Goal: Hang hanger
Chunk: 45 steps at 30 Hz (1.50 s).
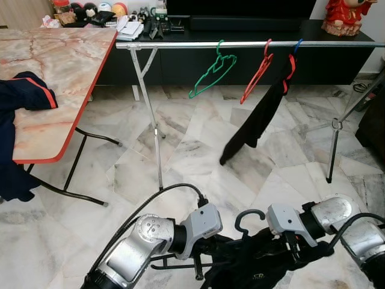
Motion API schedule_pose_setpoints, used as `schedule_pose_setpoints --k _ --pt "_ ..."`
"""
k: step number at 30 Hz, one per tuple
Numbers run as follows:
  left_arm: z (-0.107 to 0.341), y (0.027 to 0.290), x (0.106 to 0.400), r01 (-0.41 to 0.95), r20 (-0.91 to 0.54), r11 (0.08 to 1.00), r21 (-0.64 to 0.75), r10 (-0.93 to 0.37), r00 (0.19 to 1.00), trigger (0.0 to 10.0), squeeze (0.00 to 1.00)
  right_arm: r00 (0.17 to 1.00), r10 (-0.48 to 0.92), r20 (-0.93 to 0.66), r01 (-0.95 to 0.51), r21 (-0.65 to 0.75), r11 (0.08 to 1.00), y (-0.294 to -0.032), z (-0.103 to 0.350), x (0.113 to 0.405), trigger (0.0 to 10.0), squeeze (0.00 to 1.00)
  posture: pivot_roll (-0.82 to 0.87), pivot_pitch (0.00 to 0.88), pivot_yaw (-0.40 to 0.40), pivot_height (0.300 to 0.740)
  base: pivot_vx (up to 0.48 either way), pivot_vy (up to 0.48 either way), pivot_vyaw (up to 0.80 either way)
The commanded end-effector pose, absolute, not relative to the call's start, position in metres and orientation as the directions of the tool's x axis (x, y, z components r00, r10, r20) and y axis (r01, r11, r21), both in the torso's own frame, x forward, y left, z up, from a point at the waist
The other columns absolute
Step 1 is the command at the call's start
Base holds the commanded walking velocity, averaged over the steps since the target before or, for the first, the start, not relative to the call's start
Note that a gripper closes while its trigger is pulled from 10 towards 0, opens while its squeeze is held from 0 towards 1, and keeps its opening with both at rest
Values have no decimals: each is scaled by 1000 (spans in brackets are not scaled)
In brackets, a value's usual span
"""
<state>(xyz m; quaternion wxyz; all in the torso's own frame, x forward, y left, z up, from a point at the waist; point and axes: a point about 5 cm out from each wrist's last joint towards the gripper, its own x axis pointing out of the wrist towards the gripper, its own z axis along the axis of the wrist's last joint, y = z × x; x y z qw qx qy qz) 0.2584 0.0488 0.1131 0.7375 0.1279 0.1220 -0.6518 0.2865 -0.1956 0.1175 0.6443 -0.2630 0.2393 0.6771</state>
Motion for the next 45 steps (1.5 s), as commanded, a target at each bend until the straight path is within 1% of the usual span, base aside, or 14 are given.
schedule_pose_setpoints --k 1,2,3,4,5,9,13,14,18,24,36,41,45 --pt "127 37 256 994 -280 86 72 -954 103 10000 0 -79 750 -656 -995 9 -98 -188 111 280 10000 1000 -75 112 -58 740 0 0 0" --pt "127 37 256 994 -280 86 72 -954 103 10000 0 -79 750 -656 -995 9 -98 -188 111 280 10000 1000 -75 112 -58 740 0 0 0" --pt "127 37 256 994 -280 86 73 -954 103 10000 0 -76 749 -659 -995 4 -97 -187 110 281 10000 929 -75 110 -57 740 0 0 0" --pt "127 37 256 994 -280 85 73 -954 103 10000 0 -77 748 -659 -995 4 -98 -186 109 281 10000 929 -75 110 -57 740 0 0 0" --pt "128 36 256 994 -279 84 74 -955 101 10000 0 -84 743 -664 -994 9 -104 -186 108 280 10000 0 -74 107 -56 740 0 0 0" --pt "129 36 256 994 -277 81 75 -956 99 10000 0 -91 737 -669 -994 15 -109 -185 106 279 10000 0 -73 109 -54 740 0 0 0" --pt "131 36 258 993 -275 86 79 -956 104 10000 0 -83 732 -676 -995 12 -102 -185 105 281 10000 0 -69 135 -52 740 0 0 0" --pt "132 37 258 993 -275 86 79 -956 105 10000 0 -73 730 -679 -995 4 -96 -185 104 282 0 0 -68 141 -51 740 0 0 0" --pt "134 38 259 993 -276 87 81 -955 106 10000 0 -56 723 -689 -997 -5 -82 -186 102 284 0 0 -65 159 -44 740 0 0 0" --pt "137 43 262 991 -281 100 84 -952 120 10000 0 -62 719 -692 -997 3 -83 -184 97 282 0 0 -51 200 -30 740 0 0 0" --pt "141 47 268 988 -283 124 94 -948 145 10000 0 -56 725 -686 -997 -4 -81 -182 98 284 0 0 -51 235 -19 740 0 0 0" --pt "145 49 273 983 -277 148 112 -945 174 10000 0 -69 725 -685 -996 5 -90 -182 99 283 0 0 -50 241 -18 740 0 0 0" --pt "148 50 279 973 -268 182 142 -939 215 10000 0 -56 720 -692 -997 -3 -80 -181 99 286 0 0 -46 247 -18 740 0 0 0"
